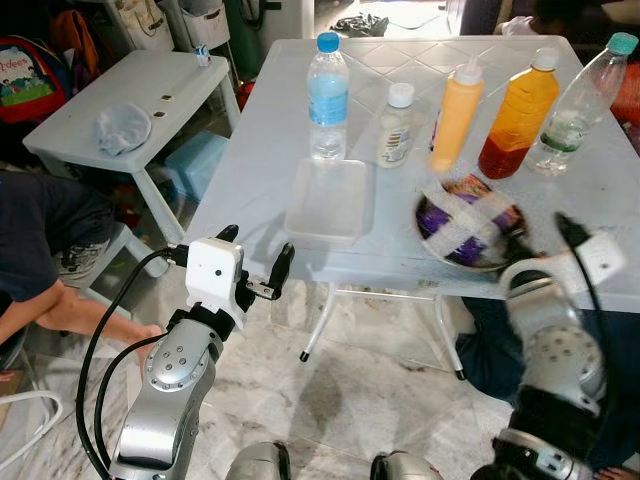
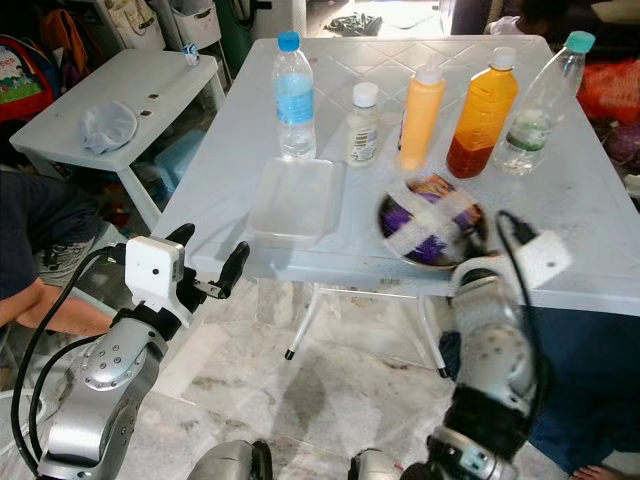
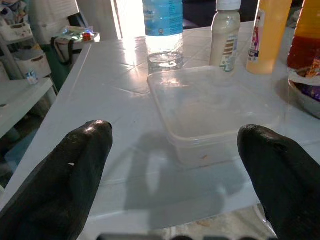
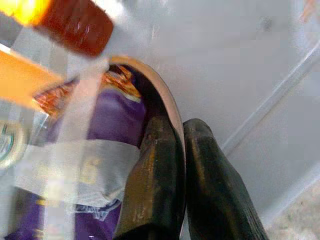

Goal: Restocking fridge

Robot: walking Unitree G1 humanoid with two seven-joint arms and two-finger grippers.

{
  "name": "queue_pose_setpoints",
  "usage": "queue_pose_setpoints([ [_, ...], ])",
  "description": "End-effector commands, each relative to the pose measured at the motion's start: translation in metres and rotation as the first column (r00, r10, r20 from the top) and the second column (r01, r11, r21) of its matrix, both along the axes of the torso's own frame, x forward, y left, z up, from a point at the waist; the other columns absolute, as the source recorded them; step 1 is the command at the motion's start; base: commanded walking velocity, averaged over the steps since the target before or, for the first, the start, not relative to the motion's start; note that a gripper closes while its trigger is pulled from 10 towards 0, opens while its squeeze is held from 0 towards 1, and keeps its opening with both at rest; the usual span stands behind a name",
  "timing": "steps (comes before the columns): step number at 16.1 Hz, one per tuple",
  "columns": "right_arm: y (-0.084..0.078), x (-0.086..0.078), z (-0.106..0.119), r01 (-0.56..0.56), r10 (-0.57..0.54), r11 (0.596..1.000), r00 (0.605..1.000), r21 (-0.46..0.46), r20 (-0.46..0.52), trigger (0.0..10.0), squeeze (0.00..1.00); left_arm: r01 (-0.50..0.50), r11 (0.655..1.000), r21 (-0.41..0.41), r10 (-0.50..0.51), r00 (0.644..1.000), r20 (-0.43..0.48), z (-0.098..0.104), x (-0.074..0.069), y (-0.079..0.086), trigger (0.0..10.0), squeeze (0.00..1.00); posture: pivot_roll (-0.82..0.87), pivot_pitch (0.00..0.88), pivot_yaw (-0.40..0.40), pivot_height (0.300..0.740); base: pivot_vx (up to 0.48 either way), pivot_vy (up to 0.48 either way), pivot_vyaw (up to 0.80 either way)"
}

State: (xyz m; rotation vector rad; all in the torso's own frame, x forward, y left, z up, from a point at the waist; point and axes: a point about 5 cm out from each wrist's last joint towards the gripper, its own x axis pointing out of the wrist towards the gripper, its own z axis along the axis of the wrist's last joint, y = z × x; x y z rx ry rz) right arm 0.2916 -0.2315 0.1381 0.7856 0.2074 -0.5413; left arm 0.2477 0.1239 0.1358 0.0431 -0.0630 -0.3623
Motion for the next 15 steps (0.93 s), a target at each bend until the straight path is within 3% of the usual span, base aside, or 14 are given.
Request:
queue_pose_setpoints([
  [1,-0.003,-0.001,-0.007,0.024,-0.023,1.0,0.999,0.019,-0.044,0.0,0.0,-0.006,1.0,0.018,0.006,1.0,-0.001,0.0,0.002,0.002,10.0,0.0,0.06,0.103,0.092,0.74,0.0,0.0,0.0],
  [2,-0.004,0.001,-0.007,0.021,-0.02,1.0,0.999,0.013,-0.05,8.5,0.0,-0.007,1.0,0.02,0.007,1.0,0.002,0.0,0.003,0.002,10.0,0.0,0.06,0.105,0.093,0.74,0.0,0.0,0.0],
  [3,-0.003,0.002,-0.008,0.006,-0.006,1.0,0.998,0.014,-0.061,10.0,0.0,-0.007,1.0,0.02,0.007,1.0,0.004,0.001,0.004,0.002,10.0,0.0,0.06,0.108,0.094,0.74,0.0,0.0,0.0],
  [5,-0.004,0.002,-0.009,0.004,-0.003,1.0,0.997,0.014,-0.079,10.0,0.0,-0.014,0.999,0.029,0.014,1.0,0.012,0.004,0.006,0.004,10.0,0.0,0.06,0.112,0.095,0.74,0.0,0.0,0.0],
  [6,-0.003,0.001,-0.009,-0.001,0.002,1.0,0.997,0.013,-0.074,0.0,0.0,-0.037,0.999,0.031,0.037,0.999,0.006,0.004,0.008,0.007,10.0,0.0,0.06,0.118,0.093,0.74,0.0,0.0,0.0],
  [9,-0.002,-0.009,-0.007,-0.007,0.0,0.997,0.996,-0.078,-0.087,0.0,0.0,-0.13,0.992,0.003,0.13,0.99,-0.06,-0.005,0.007,0.012,10.0,0.0,0.05,0.123,0.085,0.74,0.0,0.0,0.0],
  [12,0.008,-0.018,-0.002,-0.029,0.02,0.982,0.998,-0.184,-0.052,0.0,0.0,-0.112,0.994,-0.01,0.111,0.991,-0.074,-0.009,0.001,0.005,10.0,0.0,0.05,0.104,0.074,0.74,-0.094,0.0,0.0],
  [15,0.018,-0.034,-0.006,-0.087,0.076,0.97,0.995,-0.226,-0.058,0.0,0.0,-0.108,0.994,-0.015,0.107,0.99,-0.093,-0.015,0.001,0.002,10.0,0.0,0.04,0.068,0.064,0.74,-0.304,0.0,0.0],
])
